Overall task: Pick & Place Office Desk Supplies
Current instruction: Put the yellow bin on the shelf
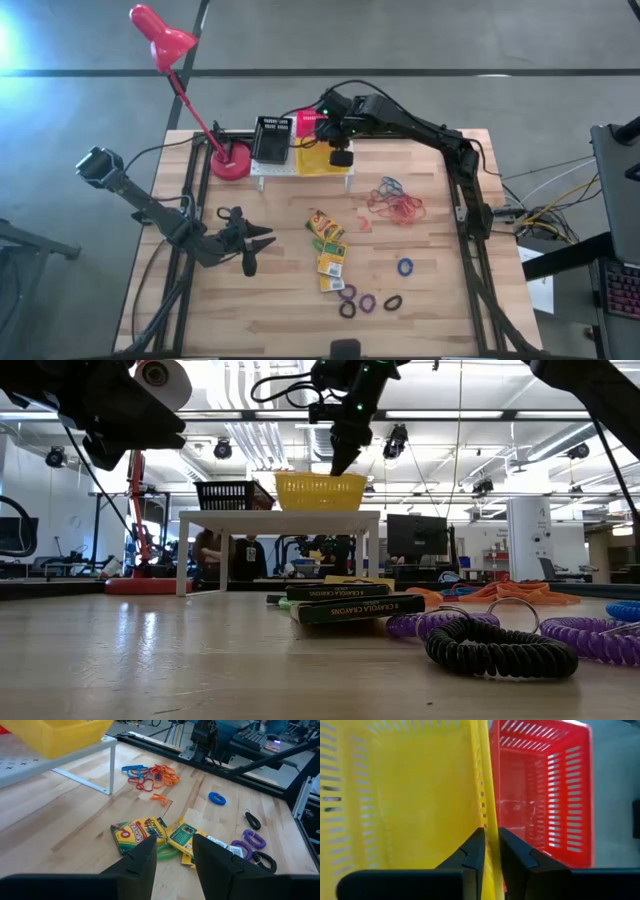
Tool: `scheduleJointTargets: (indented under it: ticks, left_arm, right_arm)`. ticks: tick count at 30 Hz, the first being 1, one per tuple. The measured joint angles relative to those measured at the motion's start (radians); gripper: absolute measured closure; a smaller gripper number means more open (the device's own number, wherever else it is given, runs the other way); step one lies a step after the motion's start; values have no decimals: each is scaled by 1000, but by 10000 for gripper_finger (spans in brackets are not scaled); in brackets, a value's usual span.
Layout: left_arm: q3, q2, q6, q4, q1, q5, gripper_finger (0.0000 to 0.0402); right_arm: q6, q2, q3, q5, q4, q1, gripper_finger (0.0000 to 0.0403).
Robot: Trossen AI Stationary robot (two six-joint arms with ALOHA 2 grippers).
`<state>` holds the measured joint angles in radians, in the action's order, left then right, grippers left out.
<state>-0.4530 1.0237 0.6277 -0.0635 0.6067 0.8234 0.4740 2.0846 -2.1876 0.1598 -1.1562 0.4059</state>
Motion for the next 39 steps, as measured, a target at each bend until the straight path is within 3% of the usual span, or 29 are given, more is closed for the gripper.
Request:
scheduleJointTargets:
  ticks: [6, 11, 17, 21, 25, 30, 39]
  left_arm:
    - [0, 0, 1, -9, 0, 0, 271]
    - [0, 0, 3, -16, 0, -4, 271]
    - [0, 0, 0, -15, -1, -4, 271]
    - [0, 0, 0, 0, -1, -4, 271]
    - [1, 0, 8, 17, -11, -4, 271]
    - [1, 0, 7, 16, -19, -4, 271]
    - [1, 0, 44, 16, -19, -4, 271]
  right_arm:
    - [-59, 0, 0, 12, 41, 2, 317]
    - [-132, -8, -41, 104, 13, -3, 294]
    - [-197, -94, -48, -133, -192, -30, 294]
    - [-335, -165, 106, -82, -257, -35, 309]
    - [-427, -264, 322, 2, -158, -31, 327]
    - [-467, -339, 541, -8, 112, -33, 344]
    - [-475, -381, 639, -10, 344, -33, 355]
